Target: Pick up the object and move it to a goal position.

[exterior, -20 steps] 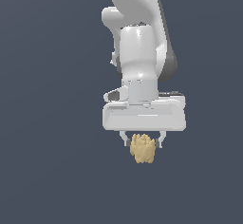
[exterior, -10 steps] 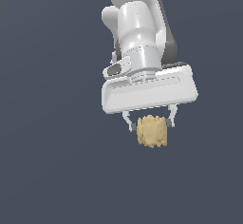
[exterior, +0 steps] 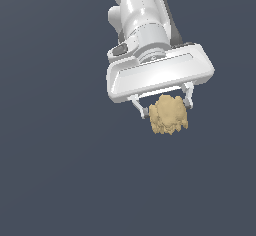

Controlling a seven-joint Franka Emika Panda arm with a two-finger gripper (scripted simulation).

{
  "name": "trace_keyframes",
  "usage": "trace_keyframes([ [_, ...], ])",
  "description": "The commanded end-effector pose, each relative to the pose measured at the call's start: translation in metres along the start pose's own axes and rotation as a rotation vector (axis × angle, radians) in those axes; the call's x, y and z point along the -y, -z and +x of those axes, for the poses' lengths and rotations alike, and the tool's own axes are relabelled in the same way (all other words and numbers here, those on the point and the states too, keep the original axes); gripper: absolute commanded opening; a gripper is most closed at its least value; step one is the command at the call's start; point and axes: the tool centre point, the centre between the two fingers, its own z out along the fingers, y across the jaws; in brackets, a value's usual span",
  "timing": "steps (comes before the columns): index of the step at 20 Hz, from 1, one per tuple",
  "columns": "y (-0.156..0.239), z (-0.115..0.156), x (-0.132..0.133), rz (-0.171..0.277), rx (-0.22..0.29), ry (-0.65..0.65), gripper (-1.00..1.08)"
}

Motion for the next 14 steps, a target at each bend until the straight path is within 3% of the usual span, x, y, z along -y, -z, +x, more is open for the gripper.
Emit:
trace_keyframes([
  [1, 0.008, 0.006, 0.004, 0.018, -0.030, 0.013, -1.00],
  [8, 0.024, 0.018, 0.010, 0.052, -0.086, 0.036, -1.00],
  [14, 0.029, 0.021, 0.012, 0.060, -0.102, 0.042, -1.00],
])
